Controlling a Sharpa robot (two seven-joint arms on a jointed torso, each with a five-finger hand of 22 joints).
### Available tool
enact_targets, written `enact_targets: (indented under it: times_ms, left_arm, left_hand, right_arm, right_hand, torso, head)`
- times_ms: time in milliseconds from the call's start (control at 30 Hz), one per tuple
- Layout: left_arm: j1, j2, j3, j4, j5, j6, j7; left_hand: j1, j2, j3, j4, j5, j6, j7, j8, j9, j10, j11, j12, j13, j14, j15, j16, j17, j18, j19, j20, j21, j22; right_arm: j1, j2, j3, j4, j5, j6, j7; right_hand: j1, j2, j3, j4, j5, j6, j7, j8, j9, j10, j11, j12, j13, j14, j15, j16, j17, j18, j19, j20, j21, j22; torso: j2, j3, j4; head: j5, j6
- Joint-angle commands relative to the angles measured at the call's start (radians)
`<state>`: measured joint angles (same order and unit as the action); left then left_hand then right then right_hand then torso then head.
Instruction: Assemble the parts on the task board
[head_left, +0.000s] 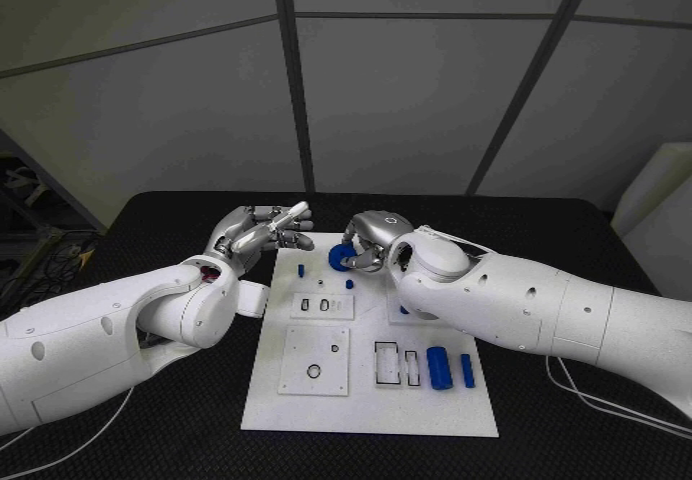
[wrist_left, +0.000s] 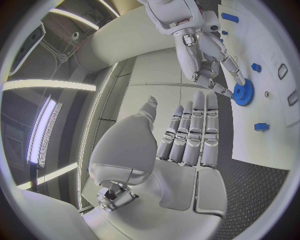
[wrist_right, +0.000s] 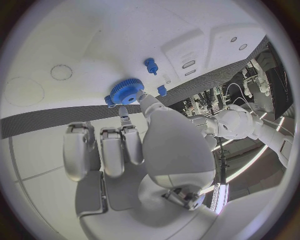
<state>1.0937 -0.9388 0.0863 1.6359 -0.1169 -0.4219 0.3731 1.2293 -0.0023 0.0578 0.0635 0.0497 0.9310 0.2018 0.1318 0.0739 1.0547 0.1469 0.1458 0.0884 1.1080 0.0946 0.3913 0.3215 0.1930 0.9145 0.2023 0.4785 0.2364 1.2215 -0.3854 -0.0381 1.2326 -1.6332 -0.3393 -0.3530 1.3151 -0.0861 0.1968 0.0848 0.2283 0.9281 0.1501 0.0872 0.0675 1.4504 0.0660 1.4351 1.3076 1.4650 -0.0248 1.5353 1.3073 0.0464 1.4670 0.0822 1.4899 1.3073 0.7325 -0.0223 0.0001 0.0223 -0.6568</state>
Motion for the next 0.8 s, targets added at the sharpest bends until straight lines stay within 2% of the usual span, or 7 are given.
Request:
enact_targets:
  times_ms: [33,267,533,667,800]
  left_arm:
    - [0.002,0.001,0.001,0.0,-0.007,0.011,0.002]
    - [0.002,-0.001,0.001,-0.001,-0.007,0.011,0.002]
    - [0.002,-0.003,0.001,-0.002,-0.007,0.011,0.001]
    - [0.002,-0.003,0.001,-0.003,-0.007,0.01,0.001]
    - [0.002,0.0,0.001,-0.003,-0.007,0.011,0.001]
  left_hand:
    - [0.002,0.011,-0.005,-0.001,0.0,0.004,0.005,-0.005,-0.001,0.002,0.003,-0.005,-0.001,-0.007,-0.001,0.003,0.001,-0.014,-0.005,0.0,0.003,0.002]
    - [0.002,0.011,-0.005,-0.001,0.0,0.004,0.005,-0.005,-0.001,0.002,0.003,-0.005,-0.001,-0.007,-0.001,0.003,0.001,-0.014,-0.005,0.0,0.003,0.002]
    - [0.002,0.011,-0.005,-0.001,0.0,0.004,0.005,-0.005,-0.001,0.002,0.003,-0.005,-0.001,-0.007,-0.001,0.003,0.001,-0.014,-0.005,0.0,0.003,0.002]
    - [0.002,0.011,-0.005,-0.001,0.0,0.004,0.005,-0.005,-0.001,0.002,0.003,-0.005,-0.001,-0.007,-0.001,0.003,0.001,-0.014,-0.005,0.0,0.003,0.002]
    - [0.002,0.011,-0.005,-0.001,0.0,0.004,0.005,-0.005,-0.001,0.002,0.003,-0.005,-0.001,-0.007,-0.001,0.003,0.001,-0.014,-0.005,0.0,0.003,0.002]
  right_arm:
    - [0.002,0.0,0.0,0.0,-0.002,0.026,0.0]
    - [0.002,-0.01,0.0,0.006,0.011,0.029,0.001]
    - [0.002,-0.03,0.0,0.018,0.03,0.028,0.008]
    - [0.002,-0.032,0.0,0.016,0.054,0.052,0.018]
    - [0.002,-0.026,0.0,0.008,0.067,0.073,0.021]
  right_hand:
    - [-0.02,-0.001,-0.012,0.006,-0.007,-0.009,-0.002,-0.008,0.0,-0.009,-0.001,-0.007,0.098,0.091,0.008,0.004,0.194,-0.009,0.015,0.009,0.003,0.087]
    - [-0.063,0.0,-0.033,0.038,-0.012,-0.011,-0.001,-0.017,0.004,-0.009,0.0,-0.008,0.099,0.091,0.01,0.005,0.196,-0.009,0.014,0.01,0.003,0.088]
    - [-0.073,0.002,-0.038,0.047,-0.007,-0.012,-0.001,-0.019,0.004,-0.008,0.001,-0.007,0.1,0.091,0.01,0.006,0.197,-0.01,0.015,0.011,0.004,0.089]
    - [-0.088,0.003,-0.046,0.063,-0.007,-0.042,-0.005,-0.028,-0.001,-0.008,-0.002,-0.007,0.101,0.092,0.007,0.006,0.198,-0.009,0.014,0.009,0.003,0.088]
    - [-0.103,0.011,-0.053,0.083,-0.011,-0.074,-0.011,-0.027,-0.003,-0.008,-0.007,-0.007,0.102,0.092,0.001,0.007,0.2,-0.009,0.015,0.005,0.004,0.089]
  torso:
    - [0.0,-0.0002,-0.0006]
    - [-0.001,0.0008,-0.001]
    - [-0.001,0.0017,-0.0015]
    - [0.0,0.0001,-0.0008]
    - [-0.001,0.001,0.0011]
  head:
    - [0.0,0.0]
    - [0.001,-0.002]
    - [0.003,-0.001]
    - [0.0,-0.001]
    - [-0.001,-0.001]
